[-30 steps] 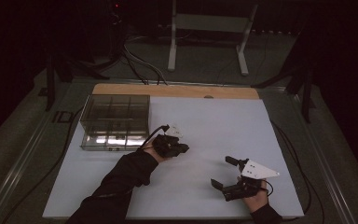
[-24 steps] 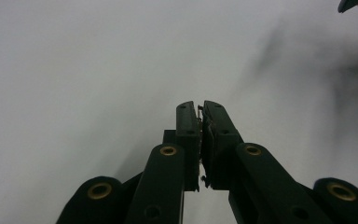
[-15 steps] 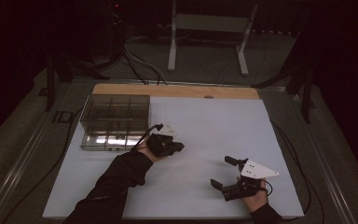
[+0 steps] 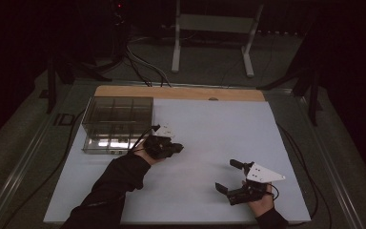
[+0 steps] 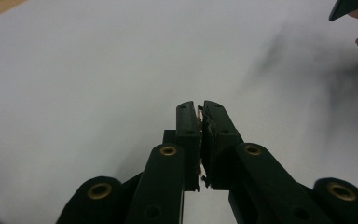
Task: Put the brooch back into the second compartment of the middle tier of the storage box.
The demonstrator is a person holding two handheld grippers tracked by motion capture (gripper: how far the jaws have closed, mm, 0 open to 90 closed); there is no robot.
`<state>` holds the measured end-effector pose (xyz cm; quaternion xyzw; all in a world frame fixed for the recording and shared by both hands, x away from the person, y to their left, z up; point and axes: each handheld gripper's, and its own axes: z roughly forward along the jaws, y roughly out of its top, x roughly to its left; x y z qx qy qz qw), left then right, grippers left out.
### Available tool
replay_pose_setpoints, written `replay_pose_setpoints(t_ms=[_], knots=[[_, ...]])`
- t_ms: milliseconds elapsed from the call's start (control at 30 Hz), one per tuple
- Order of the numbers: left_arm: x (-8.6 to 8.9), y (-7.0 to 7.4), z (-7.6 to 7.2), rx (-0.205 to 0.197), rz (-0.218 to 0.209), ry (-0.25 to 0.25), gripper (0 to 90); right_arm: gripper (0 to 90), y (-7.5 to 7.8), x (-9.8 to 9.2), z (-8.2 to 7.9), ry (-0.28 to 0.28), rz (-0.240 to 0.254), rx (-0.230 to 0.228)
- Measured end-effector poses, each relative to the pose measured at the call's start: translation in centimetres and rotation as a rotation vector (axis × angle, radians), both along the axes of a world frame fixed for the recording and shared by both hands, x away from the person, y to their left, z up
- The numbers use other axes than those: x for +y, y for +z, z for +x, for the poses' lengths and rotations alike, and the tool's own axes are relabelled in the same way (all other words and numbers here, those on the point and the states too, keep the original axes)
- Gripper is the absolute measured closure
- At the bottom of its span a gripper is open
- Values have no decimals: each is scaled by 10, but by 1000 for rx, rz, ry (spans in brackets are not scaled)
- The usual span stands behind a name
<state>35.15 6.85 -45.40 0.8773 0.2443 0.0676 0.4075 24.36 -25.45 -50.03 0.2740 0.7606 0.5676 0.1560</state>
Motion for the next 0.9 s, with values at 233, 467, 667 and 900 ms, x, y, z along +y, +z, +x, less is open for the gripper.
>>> replay_pose_setpoints(t_ms=[233, 467, 667, 900], knots=[[8, 8, -1, -19, -9, 24, 867, 0, 0, 0, 0, 1, -7, 1], [21, 15, -1, -25, -12, 45, 867, 0, 0, 0, 0, 0, -6, 2], [30, 18, -3, -31, -10, 61, 867, 0, 0, 0, 0, 0, -8, 4], [43, 22, -6, -40, -13, 83, 867, 0, 0, 0, 0, -2, -4, 3]])
